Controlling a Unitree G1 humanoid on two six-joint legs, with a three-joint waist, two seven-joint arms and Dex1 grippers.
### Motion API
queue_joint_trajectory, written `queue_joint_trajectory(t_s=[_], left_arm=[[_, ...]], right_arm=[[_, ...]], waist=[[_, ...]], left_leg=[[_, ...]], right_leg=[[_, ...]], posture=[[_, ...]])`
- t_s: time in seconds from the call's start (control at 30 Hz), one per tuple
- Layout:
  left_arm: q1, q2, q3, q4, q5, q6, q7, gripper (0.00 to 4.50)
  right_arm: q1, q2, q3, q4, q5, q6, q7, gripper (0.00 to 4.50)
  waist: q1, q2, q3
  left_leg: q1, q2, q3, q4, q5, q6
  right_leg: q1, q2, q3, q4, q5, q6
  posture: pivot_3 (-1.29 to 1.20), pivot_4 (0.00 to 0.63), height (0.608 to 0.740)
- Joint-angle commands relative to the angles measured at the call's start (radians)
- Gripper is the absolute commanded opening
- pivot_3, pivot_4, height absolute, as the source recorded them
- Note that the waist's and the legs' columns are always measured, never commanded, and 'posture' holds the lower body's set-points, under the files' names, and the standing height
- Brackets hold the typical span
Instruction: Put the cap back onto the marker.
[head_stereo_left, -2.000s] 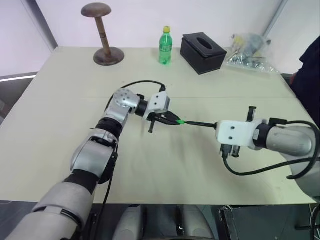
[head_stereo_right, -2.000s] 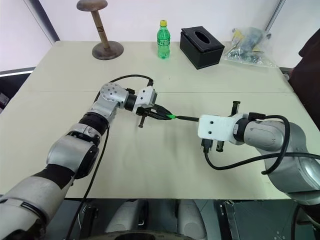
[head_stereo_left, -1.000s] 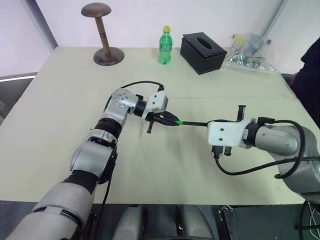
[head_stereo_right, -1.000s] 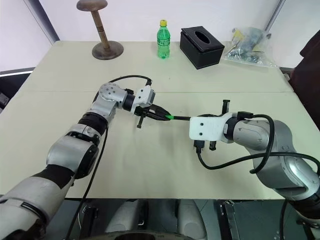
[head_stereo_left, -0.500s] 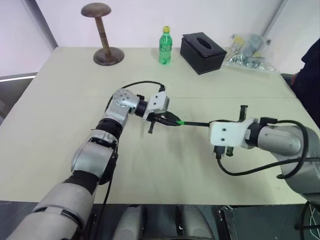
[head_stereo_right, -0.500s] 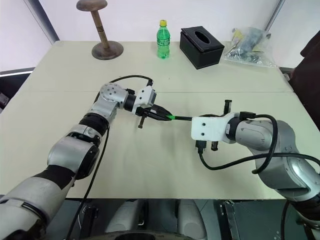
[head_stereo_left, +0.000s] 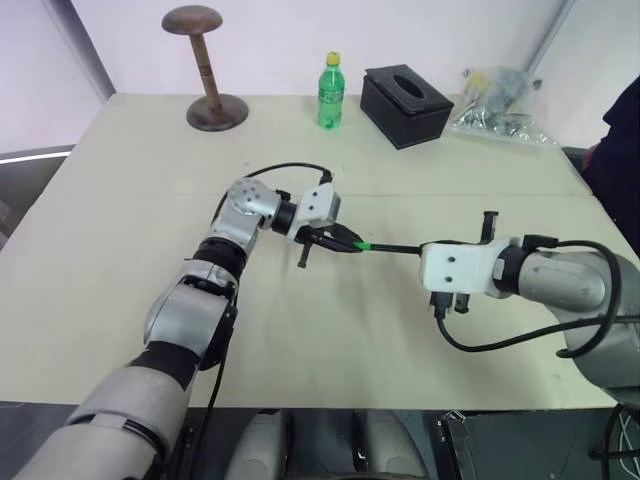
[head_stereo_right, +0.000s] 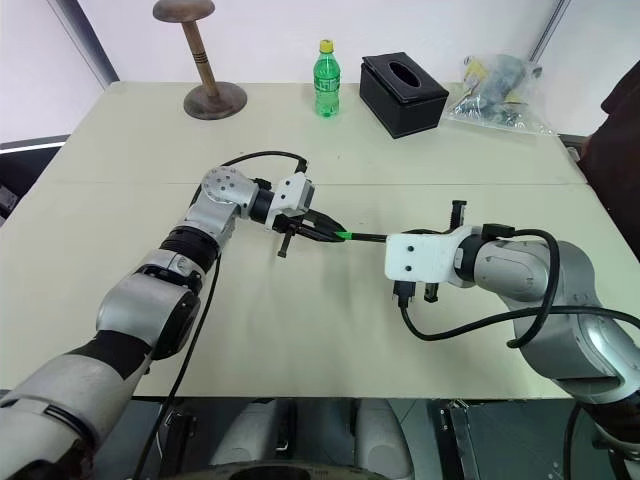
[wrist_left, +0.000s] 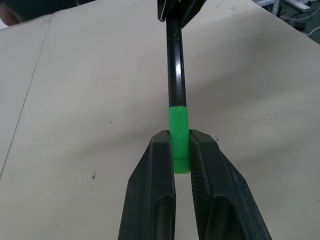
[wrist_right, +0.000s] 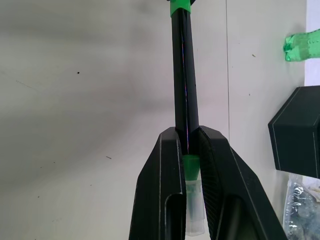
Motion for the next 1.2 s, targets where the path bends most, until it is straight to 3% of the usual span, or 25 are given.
queue_joint_trajectory(t_s=[0.03,0.47,0.5,0.57,0.7,0.93,1.2], left_arm=[[-0.005,-0.016,0.003,-0.039,-0.011,-0.009,-0.002,0.00],[-0.003,-0.014,0.001,-0.040,-0.007,-0.012,-0.001,0.00],[-0.002,-0.013,0.000,-0.040,-0.007,-0.013,-0.002,0.00],[-0.001,-0.011,0.000,-0.041,-0.006,-0.014,-0.003,0.00],[0.004,-0.005,0.000,-0.047,-0.004,-0.013,-0.006,0.00],[0.024,0.032,-0.005,-0.063,0.006,-0.012,0.003,0.00],[0.105,0.130,0.016,-0.178,0.024,0.039,0.135,0.00]], right_arm=[[-0.003,0.000,-0.034,-0.018,0.004,-0.012,-0.007,0.04],[0.003,0.001,-0.040,-0.023,0.014,0.008,0.000,0.04],[0.005,0.001,-0.041,-0.023,0.015,0.010,0.000,0.95],[0.009,-0.004,-0.041,-0.021,0.010,0.009,-0.002,1.75],[0.019,-0.012,-0.049,-0.025,0.016,0.014,0.005,3.82],[0.069,-0.009,-0.149,-0.059,0.078,0.072,0.019,3.82],[0.173,-0.005,-0.287,-0.059,0.090,0.097,-0.017,3.82]], waist=[[0.000,0.000,0.000],[0.000,0.000,0.000],[0.000,0.000,0.000],[0.001,0.000,0.000],[0.000,0.000,0.000],[0.001,0.000,0.000],[0.000,0.000,0.000]], left_leg=[[0.000,0.000,0.000,0.000,0.000,0.000],[0.000,0.000,0.000,0.000,0.000,0.000],[0.000,0.000,0.000,0.000,0.000,0.000],[0.000,0.000,0.000,0.000,0.000,0.000],[0.000,0.000,0.000,0.000,0.000,0.000],[0.000,0.000,0.000,0.000,0.000,0.000],[0.000,0.001,0.000,0.000,0.000,0.000]], right_leg=[[0.000,0.000,0.000,0.000,0.000,0.000],[0.000,0.000,0.000,0.000,0.000,0.000],[0.000,0.000,0.000,0.000,0.000,0.000],[0.000,0.000,0.000,0.000,0.000,0.000],[0.000,0.000,0.000,0.000,0.000,0.000],[0.000,0.000,0.000,0.000,0.000,0.000],[0.000,0.000,0.000,0.000,0.000,0.000]], posture=[[0.00,0.150,0.740],[0.00,0.150,0.740],[0.00,0.150,0.740],[0.00,0.150,0.740],[0.00,0.150,0.740],[0.00,0.150,0.740],[0.00,0.150,0.740]])
